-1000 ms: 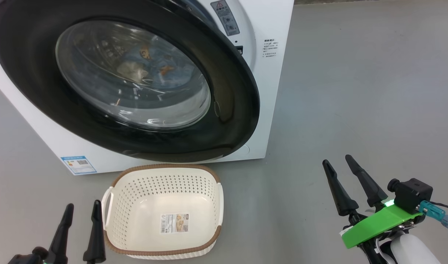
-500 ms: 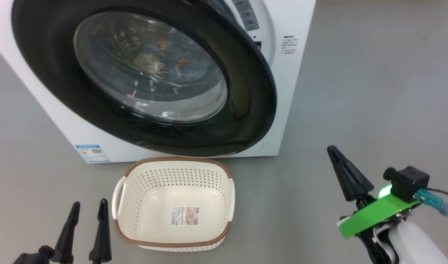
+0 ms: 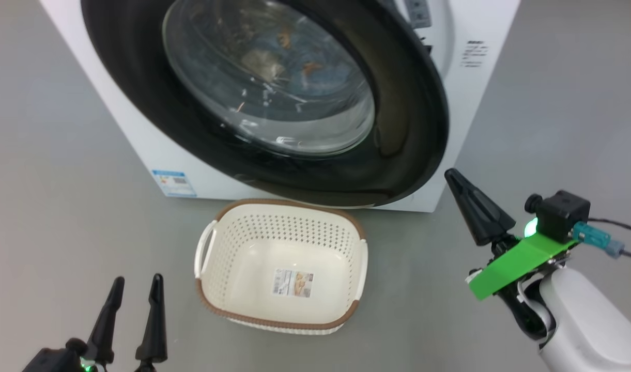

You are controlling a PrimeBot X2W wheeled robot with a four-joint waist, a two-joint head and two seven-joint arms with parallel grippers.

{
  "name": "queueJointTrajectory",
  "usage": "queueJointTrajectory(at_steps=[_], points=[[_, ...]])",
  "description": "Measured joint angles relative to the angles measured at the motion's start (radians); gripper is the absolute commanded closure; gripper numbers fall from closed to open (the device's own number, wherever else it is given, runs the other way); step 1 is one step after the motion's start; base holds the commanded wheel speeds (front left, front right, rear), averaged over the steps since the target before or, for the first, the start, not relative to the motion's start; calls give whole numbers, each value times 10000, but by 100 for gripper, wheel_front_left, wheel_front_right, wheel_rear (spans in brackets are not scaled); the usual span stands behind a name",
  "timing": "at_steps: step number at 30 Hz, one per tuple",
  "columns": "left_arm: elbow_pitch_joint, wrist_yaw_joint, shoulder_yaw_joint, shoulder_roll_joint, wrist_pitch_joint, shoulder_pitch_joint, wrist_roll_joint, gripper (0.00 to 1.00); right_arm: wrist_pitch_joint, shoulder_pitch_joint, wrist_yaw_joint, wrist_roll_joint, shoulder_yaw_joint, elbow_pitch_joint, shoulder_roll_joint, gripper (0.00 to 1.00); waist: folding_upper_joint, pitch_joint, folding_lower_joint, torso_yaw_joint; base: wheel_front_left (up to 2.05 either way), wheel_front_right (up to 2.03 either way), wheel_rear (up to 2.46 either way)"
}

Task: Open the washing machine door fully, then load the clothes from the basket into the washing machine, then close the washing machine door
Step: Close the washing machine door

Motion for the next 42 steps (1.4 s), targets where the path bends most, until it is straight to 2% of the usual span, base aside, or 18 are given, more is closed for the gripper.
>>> queueJointTrajectory(at_steps=[20,42], points=[[-153,0,-226,-86,0,-995,10,0,0,-2528,0,537,846,1492,-823,100,0,1714,0,1028,0,0,0],[-299,0,-449,-159,0,-1633,12,0,0,-4733,4,732,759,1983,-1718,100,0,3108,0,1428,0,0,0]])
